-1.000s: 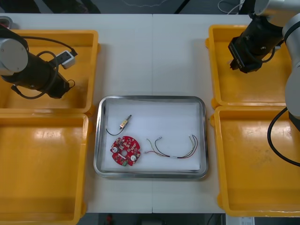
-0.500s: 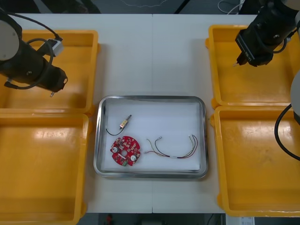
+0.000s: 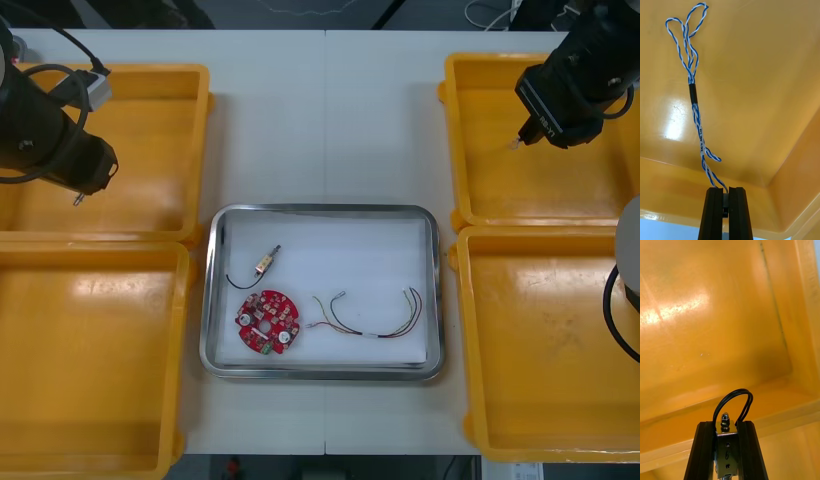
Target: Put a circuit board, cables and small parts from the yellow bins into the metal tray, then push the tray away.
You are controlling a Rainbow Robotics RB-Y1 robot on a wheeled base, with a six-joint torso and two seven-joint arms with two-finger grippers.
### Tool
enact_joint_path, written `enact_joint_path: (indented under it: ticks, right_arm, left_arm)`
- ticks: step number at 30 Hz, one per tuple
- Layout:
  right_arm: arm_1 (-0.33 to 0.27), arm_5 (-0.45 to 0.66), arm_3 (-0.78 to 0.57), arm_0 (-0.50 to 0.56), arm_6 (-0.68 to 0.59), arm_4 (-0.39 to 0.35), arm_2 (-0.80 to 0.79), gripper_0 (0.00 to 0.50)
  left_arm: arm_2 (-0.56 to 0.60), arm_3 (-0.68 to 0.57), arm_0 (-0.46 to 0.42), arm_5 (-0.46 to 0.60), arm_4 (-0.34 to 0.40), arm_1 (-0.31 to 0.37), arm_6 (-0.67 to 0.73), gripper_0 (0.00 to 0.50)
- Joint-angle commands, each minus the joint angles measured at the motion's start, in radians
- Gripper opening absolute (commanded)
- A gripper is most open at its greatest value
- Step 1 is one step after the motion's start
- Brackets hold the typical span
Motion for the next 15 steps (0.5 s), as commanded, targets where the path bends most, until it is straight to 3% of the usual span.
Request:
enact_joint_path:
  ticks: [1,15]
  right_arm:
    - [-0.041,0.025,-0.103,0.052,-0.035,-0.014,0.029,0.000]
    - [-0.041,0.019,-0.117,0.076,-0.046,-0.002,0.031,0.013]
  left_arm:
    - [0.049,-0.070,0.015,0.011,-0.032,-0.054,-0.014,0.001]
    - [0.056,-0.152,0.028,0.011,-0.073,-0.135,0.098,0.001]
